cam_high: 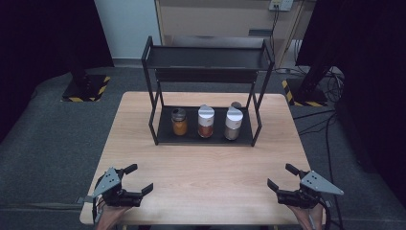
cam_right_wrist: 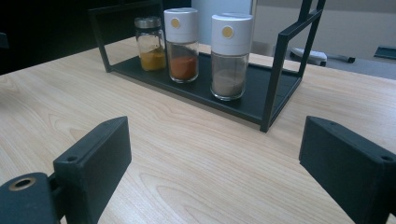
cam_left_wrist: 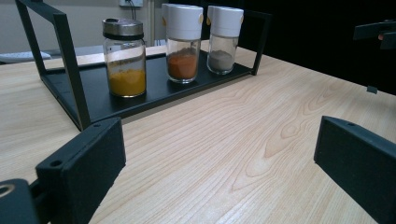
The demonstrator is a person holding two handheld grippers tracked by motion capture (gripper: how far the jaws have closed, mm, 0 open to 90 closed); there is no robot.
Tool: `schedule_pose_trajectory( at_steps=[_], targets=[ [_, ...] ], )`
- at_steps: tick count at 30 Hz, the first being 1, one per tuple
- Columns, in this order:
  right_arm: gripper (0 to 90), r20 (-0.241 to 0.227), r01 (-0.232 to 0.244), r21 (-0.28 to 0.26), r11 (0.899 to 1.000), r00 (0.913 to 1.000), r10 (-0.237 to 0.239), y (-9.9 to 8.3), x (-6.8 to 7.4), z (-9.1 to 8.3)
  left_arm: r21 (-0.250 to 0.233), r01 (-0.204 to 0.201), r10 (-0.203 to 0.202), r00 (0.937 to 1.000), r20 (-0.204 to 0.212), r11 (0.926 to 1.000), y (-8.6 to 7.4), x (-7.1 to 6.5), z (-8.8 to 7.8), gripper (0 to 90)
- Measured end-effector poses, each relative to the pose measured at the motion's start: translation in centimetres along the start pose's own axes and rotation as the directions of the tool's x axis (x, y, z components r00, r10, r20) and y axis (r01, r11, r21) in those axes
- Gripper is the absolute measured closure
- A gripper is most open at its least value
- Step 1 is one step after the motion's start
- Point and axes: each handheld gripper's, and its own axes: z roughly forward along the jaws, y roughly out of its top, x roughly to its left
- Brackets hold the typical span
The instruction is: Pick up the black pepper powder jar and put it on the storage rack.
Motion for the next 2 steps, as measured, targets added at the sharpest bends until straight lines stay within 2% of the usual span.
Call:
schedule_pose_trajectory(
  at_steps=[2],
  targets=[
    [9.2,-0.001,-0.001,0.002,1.000,1.0000,0.001,0.02,0.00,0.03,0.001,-0.002,0.002,1.0000,0.000,1.0000,0.02,-0.01,0.01,1.0]
  ],
)
